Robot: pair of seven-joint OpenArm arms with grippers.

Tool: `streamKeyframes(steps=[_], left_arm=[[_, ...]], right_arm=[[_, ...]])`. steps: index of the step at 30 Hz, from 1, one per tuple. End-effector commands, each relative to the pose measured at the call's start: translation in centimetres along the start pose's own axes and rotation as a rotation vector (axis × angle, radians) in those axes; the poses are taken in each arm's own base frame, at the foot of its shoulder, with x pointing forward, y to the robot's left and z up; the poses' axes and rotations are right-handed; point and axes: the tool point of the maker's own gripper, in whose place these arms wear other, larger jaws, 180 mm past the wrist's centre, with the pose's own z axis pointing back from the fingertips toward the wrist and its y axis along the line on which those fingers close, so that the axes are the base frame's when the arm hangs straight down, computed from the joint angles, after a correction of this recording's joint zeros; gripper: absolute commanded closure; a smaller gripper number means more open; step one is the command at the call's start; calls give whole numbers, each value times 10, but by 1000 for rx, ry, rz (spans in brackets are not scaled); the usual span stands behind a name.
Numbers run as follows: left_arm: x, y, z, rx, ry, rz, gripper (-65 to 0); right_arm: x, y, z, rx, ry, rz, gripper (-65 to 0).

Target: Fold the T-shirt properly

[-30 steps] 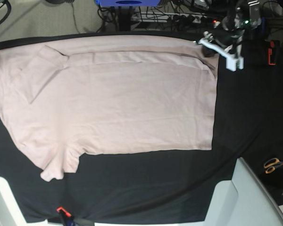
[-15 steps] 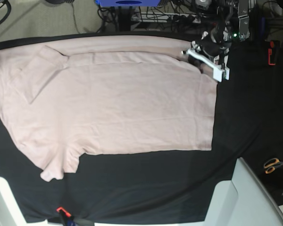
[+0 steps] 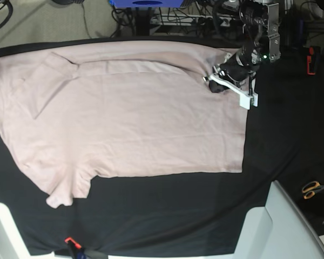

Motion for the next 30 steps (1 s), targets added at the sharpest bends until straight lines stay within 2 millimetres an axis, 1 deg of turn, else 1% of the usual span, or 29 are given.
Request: streamKeyframes(steps=[1, 3, 4, 7, 8, 9, 10, 12, 14, 15, 16, 18, 20, 21, 22, 24, 26, 27, 28, 29, 30], left_arm=[[4, 5, 1, 20, -8, -9, 0], [9, 4, 4, 20, -23, -14, 0], [16, 7, 8, 26, -44, -11, 0], [33, 17, 27, 54, -111, -2, 0], [41, 21, 36, 65, -143, -5, 0], [47, 27, 45, 82, -168, -5, 0], [53, 38, 55, 110, -193, 2, 0], [64, 61, 73, 165, -234, 9, 0], [70, 82, 88, 218, -255, 9, 0], [72, 91, 94, 239, -258, 3, 0], [71, 99, 100, 258, -258, 3, 0], [69, 113, 111, 294, -257, -2, 0], [63, 128, 122, 333, -253, 11, 0], [61, 135, 128, 352, -254, 18, 0], [60, 139, 133, 366, -258, 20, 0], [58, 144, 144, 389, -267, 21, 0], [58, 147, 153, 404, -276, 15, 0], [59, 149, 157, 412, -280, 13, 0], [59, 151, 161, 421, -285, 13, 0], [60, 154, 164, 429, -290, 14, 0], [60, 157, 168, 440, -295, 18, 0]], right_arm=[[18, -3, 5, -2, -48, 20, -6], [18, -3, 5, -2, -48, 20, -6], [18, -2, 5, 0, -47, 21, -6], [24, 2, 2, 9, -58, 22, -6], [26, 7, 0, 19, -54, 41, -6], [28, 18, -5, 41, -49, 73, -6], [32, 29, -10, 65, -36, 115, -6], [53, 53, -23, 116, -31, 211, -6], [76, 87, -41, 192, -58, 285, -6], [91, 102, -48, 228, -88, 316, -6], [106, 115, -56, 260, -117, 340, -11], [127, 142, -77, 330, -140, 366, -14], [138, 159, -104, 381, -128, 354, -15], [137, 165, -118, 396, -108, 334, -15], [141, 171, -127, 407, -108, 313, -15], [147, 181, -143, 419, -127, 261, -15], [153, 186, -151, 417, -172, 213, -17], [158, 178, -157, 357, -200, 190, -21], [160, 166, -162, 283, -218, 179, -47], [156, 158, -167, 221, -212, 175, -89], [150, 153, -172, 171, -199, 187, -167]])
